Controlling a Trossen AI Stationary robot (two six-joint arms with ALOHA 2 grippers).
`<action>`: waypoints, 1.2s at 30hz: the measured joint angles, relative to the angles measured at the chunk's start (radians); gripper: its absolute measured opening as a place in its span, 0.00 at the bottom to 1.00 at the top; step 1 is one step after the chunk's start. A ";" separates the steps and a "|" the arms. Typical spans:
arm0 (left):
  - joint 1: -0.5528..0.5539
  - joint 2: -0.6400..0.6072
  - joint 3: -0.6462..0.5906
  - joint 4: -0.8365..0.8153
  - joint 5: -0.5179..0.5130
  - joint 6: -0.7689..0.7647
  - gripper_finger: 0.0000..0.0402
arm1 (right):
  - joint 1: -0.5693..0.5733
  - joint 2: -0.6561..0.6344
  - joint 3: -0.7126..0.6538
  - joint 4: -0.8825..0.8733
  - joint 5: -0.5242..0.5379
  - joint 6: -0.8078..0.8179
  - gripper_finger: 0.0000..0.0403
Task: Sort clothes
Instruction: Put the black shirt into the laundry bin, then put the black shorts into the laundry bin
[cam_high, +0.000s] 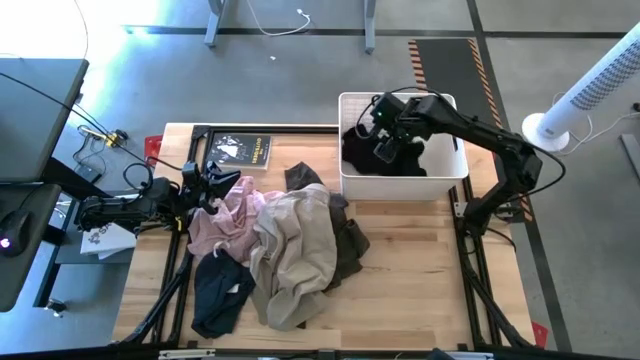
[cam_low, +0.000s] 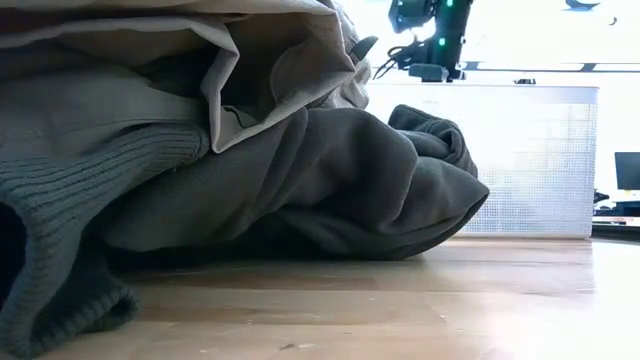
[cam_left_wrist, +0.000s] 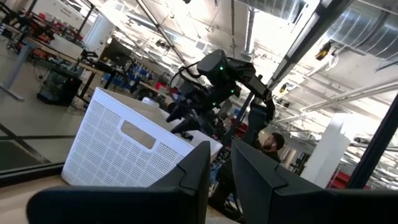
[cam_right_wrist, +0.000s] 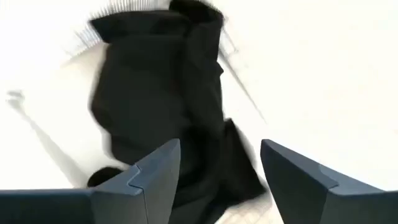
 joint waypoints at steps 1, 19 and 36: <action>0.000 0.000 0.000 0.000 0.000 0.000 0.15 | 0.000 0.000 0.000 -0.012 -0.022 0.006 0.55; 0.000 0.000 0.000 -0.049 -0.036 0.009 0.15 | 0.474 -0.271 0.001 0.428 0.180 -0.097 0.47; 0.000 0.000 0.000 -0.063 -0.033 0.003 0.15 | 0.885 0.073 0.001 0.863 -0.324 -0.064 0.47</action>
